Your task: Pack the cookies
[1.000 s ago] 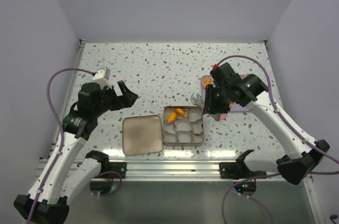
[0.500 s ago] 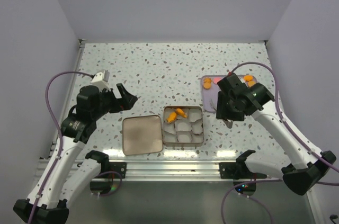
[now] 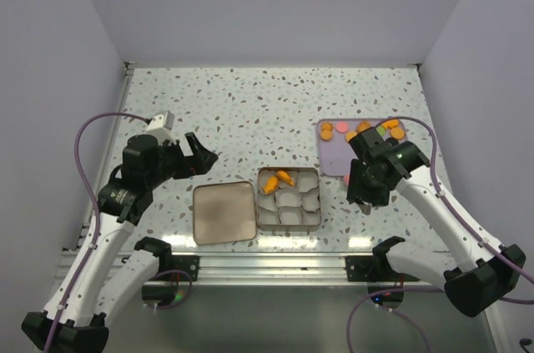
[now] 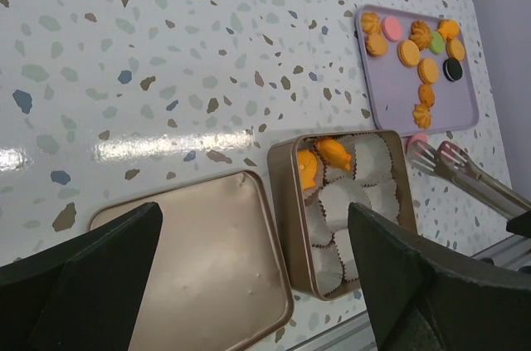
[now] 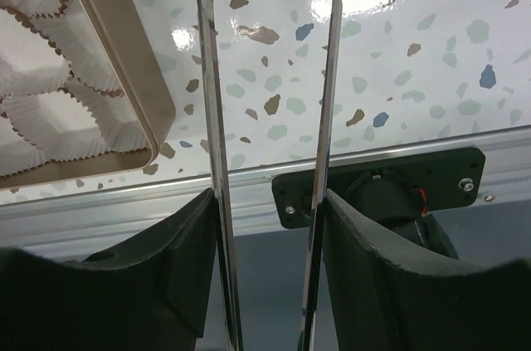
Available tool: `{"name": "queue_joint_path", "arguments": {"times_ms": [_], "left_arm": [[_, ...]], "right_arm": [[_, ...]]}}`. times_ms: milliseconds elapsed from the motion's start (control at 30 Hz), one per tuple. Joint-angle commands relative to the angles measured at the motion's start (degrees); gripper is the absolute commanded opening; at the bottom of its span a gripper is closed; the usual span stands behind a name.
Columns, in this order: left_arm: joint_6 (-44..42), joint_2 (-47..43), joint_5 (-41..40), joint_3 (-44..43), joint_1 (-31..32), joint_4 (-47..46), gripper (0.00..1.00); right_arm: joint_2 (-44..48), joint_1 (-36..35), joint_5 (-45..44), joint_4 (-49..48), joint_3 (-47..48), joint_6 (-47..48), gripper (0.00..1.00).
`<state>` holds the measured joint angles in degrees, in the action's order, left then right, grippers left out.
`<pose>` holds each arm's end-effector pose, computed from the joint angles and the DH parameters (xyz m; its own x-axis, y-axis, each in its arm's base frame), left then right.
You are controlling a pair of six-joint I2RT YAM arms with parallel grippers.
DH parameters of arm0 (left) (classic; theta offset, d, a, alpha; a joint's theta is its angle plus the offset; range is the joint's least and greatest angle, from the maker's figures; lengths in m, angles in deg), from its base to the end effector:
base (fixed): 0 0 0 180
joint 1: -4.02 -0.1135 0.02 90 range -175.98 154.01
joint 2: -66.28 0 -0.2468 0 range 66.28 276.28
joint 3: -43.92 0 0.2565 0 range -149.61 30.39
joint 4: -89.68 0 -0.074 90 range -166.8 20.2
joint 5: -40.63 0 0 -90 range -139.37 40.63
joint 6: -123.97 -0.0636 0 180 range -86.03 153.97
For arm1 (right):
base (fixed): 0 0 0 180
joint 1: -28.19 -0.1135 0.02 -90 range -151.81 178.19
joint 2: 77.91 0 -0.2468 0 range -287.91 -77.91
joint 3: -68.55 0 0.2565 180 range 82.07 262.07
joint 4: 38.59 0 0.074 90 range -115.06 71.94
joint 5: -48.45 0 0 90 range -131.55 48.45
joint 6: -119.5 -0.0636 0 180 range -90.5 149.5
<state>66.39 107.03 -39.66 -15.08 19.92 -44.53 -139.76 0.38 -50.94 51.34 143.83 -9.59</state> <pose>0.1873 -0.0645 0.2917 -0.5973 -0.3793 -0.7067 0.1110 0.8335 -0.5412 0.1684 0.0771 0.2577 -0.9365 0.2093 -0.2812 0.2112 0.9771 0.0241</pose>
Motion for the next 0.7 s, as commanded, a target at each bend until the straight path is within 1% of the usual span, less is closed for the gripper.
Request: {"name": "queue_joint_path", "arguments": {"times_ms": [0, 367, 533, 667], "left_arm": [[-0.3, 0.2, 1.1, -0.1, 0.3, -0.2, 1.00], [-0.8, 1.3, 0.9, -0.5, 0.3, -0.9, 1.00], [-1.0, 1.2, 0.7, -0.6, 0.3, -0.7, 1.00], [-1.2, 0.9, 0.5, -0.4, 0.2, -0.5, 1.00]], "right_arm": [[1.0, 0.3, 2.6, -2.1, -1.0, -1.4, 0.53], [-0.8, 1.3, 1.6, -4.9, -3.3, -0.5, 0.53], [-1.5, 2.9, 2.3, -6.5, -4.3, 0.7, 0.52], [-2.3, 3.0, 3.1, -7.2, -4.2, 1.0, 0.49]]}}
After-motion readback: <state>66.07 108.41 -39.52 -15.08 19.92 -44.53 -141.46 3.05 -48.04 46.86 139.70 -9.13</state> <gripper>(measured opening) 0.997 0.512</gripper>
